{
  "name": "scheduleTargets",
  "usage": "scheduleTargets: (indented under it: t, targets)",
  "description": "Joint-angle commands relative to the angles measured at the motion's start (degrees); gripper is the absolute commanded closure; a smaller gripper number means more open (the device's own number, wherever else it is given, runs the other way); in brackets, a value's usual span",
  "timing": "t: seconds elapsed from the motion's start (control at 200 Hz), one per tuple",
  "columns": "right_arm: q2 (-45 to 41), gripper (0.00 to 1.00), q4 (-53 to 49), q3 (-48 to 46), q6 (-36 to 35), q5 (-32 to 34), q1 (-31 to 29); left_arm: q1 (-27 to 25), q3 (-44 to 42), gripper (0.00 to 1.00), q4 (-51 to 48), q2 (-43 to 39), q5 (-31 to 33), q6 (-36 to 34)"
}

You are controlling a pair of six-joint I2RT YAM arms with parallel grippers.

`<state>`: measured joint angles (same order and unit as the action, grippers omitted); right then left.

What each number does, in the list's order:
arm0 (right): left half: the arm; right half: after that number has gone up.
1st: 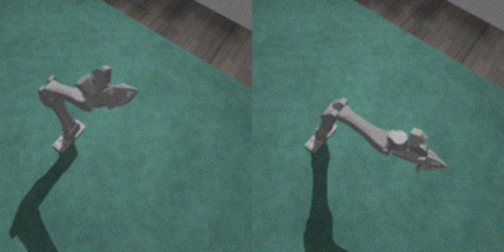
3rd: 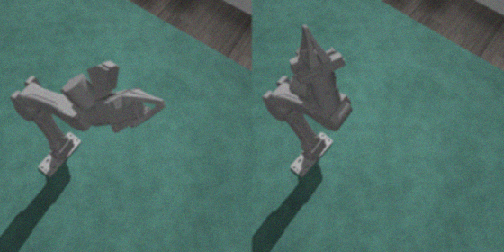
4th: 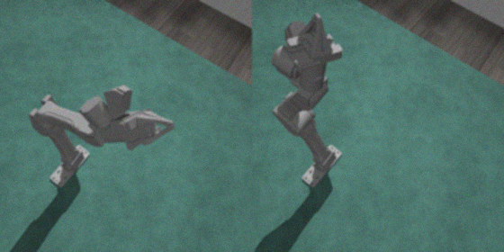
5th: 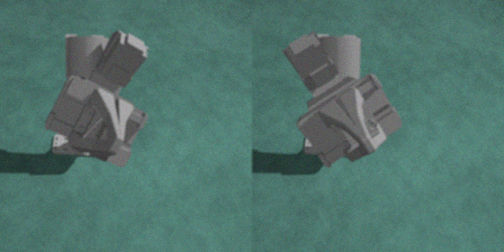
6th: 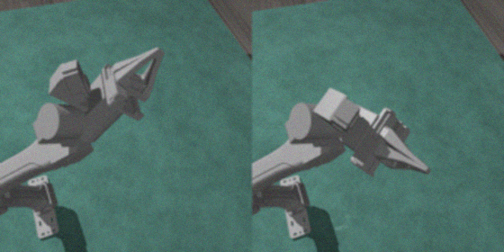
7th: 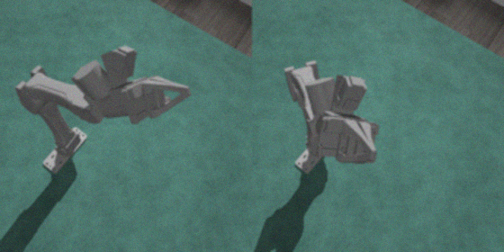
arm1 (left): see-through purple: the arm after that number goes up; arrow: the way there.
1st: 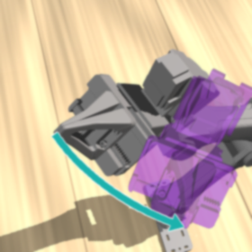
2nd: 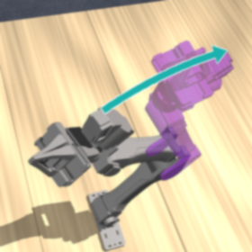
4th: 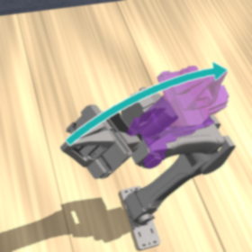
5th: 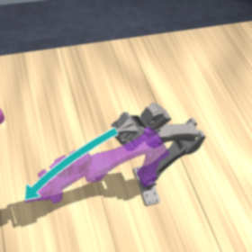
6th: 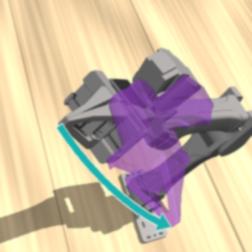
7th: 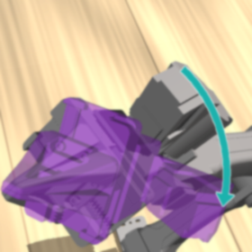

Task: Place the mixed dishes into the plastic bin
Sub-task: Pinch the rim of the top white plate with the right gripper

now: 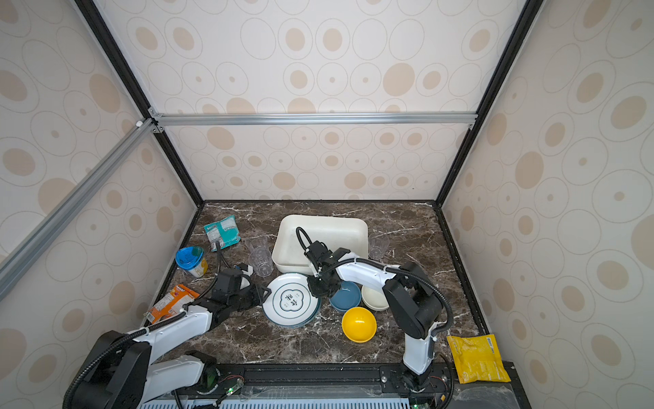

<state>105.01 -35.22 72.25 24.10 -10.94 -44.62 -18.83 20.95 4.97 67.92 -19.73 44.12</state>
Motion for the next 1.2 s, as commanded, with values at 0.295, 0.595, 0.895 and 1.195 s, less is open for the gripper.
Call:
scheduleTargets:
  t: [0.295,0.595,0.895,1.195]
  targets:
    - [1.8,0.74,0.2,1.9,-1.5,-3.6,-1.4,-0.5,4.4,0.74,-4.8,-1.6,0.7,-1.8]
    - [2.0,0.73,1.0,1.8,-2.0,-4.9,-1.6,-0.5,3.5,0.76,-4.7,-1.5,-0.2,-1.5]
    - [1.9,0.74,1.0,1.9,-2.0,-4.7,-1.6,-0.4,4.7,0.86,-6.3,-3.0,-0.7,-1.8]
    - [0.8,0.73,1.0,1.5,-1.8,-3.3,-1.6,-0.4,5.3,0.97,-7.2,-3.4,-1.1,-2.1]
